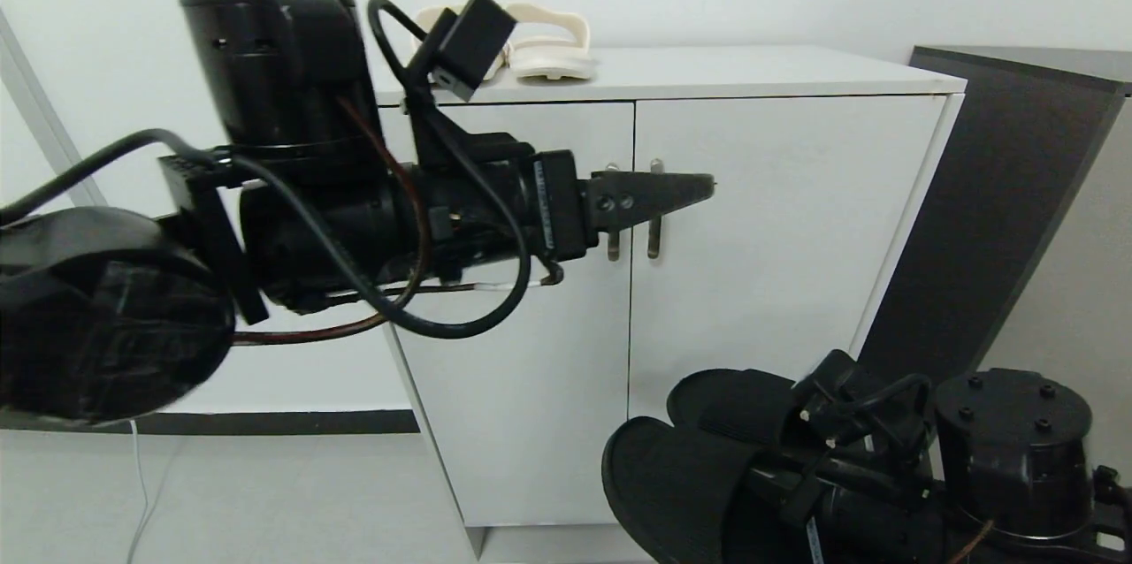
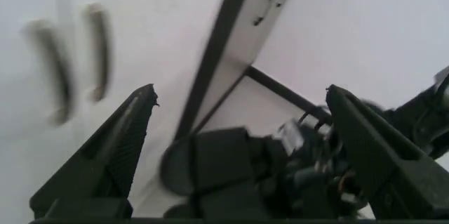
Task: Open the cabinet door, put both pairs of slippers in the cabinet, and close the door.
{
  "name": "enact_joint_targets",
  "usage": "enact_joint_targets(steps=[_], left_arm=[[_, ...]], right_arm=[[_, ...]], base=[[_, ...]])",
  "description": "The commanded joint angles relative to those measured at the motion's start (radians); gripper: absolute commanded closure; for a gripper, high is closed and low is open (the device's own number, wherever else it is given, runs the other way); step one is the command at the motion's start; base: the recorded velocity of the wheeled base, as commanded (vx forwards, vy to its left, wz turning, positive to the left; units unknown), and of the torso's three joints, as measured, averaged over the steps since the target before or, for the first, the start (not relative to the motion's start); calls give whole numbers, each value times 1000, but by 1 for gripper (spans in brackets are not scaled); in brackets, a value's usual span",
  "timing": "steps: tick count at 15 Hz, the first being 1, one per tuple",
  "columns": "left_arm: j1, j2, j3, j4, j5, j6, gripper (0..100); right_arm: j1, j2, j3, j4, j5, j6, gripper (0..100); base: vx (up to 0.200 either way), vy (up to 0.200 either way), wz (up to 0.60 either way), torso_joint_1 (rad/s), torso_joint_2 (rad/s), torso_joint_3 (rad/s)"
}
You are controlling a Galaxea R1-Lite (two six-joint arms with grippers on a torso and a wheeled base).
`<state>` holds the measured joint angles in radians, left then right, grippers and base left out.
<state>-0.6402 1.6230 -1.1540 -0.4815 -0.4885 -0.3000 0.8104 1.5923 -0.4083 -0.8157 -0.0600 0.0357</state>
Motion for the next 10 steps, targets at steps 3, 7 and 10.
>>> enact_joint_targets(steps=[3, 7, 10], left_arm=[[-21, 178, -191, 66, 44, -30, 0], [-16, 224, -220, 75, 130, -28, 0], [-16, 233, -223, 75, 191, -25, 0]], right_arm=[[1, -2, -1, 0, -1, 1, 100], [1, 0, -1, 0, -1, 1, 100], [1, 0, -1, 0, -1, 1, 100]], base=[[0, 0, 0, 0, 0, 0], [0, 0, 0, 0, 0, 0], [0, 0, 0, 0, 0, 0]])
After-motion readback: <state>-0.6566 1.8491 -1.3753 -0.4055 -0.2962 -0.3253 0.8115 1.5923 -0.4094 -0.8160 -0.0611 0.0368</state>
